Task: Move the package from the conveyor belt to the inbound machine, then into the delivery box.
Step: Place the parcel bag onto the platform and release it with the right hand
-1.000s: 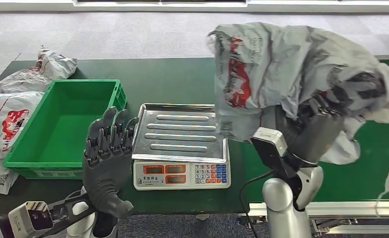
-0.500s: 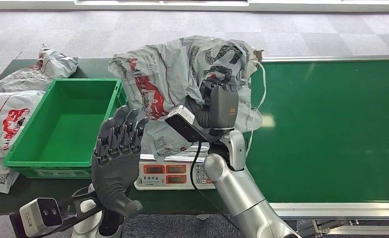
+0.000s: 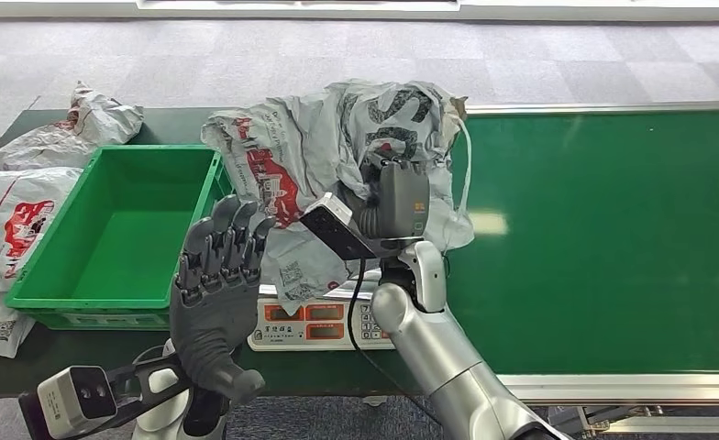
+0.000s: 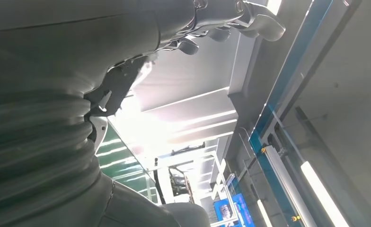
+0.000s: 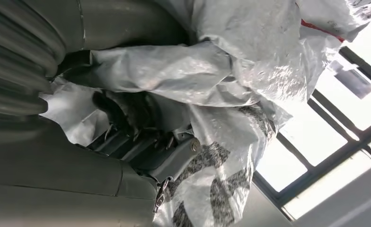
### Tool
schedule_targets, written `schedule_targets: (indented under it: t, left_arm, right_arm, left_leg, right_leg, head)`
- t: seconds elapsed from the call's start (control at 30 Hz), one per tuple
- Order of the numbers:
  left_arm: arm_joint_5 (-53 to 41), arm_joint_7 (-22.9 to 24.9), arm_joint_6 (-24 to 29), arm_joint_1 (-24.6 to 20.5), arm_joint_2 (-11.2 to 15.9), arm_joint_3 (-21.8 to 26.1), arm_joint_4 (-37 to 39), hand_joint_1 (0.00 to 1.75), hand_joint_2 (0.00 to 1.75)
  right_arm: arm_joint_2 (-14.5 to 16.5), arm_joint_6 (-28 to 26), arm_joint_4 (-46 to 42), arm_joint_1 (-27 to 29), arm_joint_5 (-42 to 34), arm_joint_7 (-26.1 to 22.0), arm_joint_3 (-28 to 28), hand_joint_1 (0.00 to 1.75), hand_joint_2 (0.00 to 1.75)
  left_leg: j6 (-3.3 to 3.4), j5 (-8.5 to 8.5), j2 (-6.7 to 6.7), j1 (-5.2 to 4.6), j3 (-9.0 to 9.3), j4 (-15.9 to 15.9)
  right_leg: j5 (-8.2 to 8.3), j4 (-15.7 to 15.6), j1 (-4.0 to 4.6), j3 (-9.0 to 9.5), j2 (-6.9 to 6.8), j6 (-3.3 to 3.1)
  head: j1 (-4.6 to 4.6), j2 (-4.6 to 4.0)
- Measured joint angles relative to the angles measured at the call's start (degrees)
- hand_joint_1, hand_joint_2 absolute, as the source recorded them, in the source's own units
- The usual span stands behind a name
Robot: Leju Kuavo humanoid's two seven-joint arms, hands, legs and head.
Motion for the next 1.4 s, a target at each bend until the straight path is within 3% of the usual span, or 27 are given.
schedule_targets:
  t: [0.13, 0.6, 1.4]
  left_arm:
    - [-0.34, -0.01, 0.28, -0.28, 0.00, 0.00, 0.02, 0.00, 1.75]
    - [-0.97, -0.02, -0.55, -0.99, 0.00, 0.00, 0.31, 0.00, 1.75]
    - [-1.08, -0.02, -0.75, -1.01, -0.02, 0.00, 0.50, 0.00, 1.75]
  right_arm:
    - [0.02, 5.08, 3.67, -1.69, -1.63, 2.12, 0.75, 0.00, 0.00]
    - [-0.13, 18.79, 10.03, -3.91, -7.23, -3.24, 1.08, 0.00, 0.00]
    - [-0.33, 19.58, 11.09, -4.06, -7.43, -3.90, 0.55, 0.00, 0.00]
  left_leg:
    - [0.00, 0.00, 0.00, 0.00, 0.00, 0.00]
    - [0.00, 0.00, -0.01, 0.00, -0.02, 0.01]
    - [0.00, 0.00, -0.01, 0.00, -0.02, 0.01]
  right_leg:
    - [0.00, 0.00, 0.00, 0.00, 0.00, 0.00]
    - [0.00, 0.00, 0.00, -0.04, 0.00, 0.00]
    - [0.00, 0.00, 0.00, -0.04, 0.00, 0.00]
  head:
    - [0.00, 0.00]
    - [0.00, 0.00]
    - [0.00, 0.00]
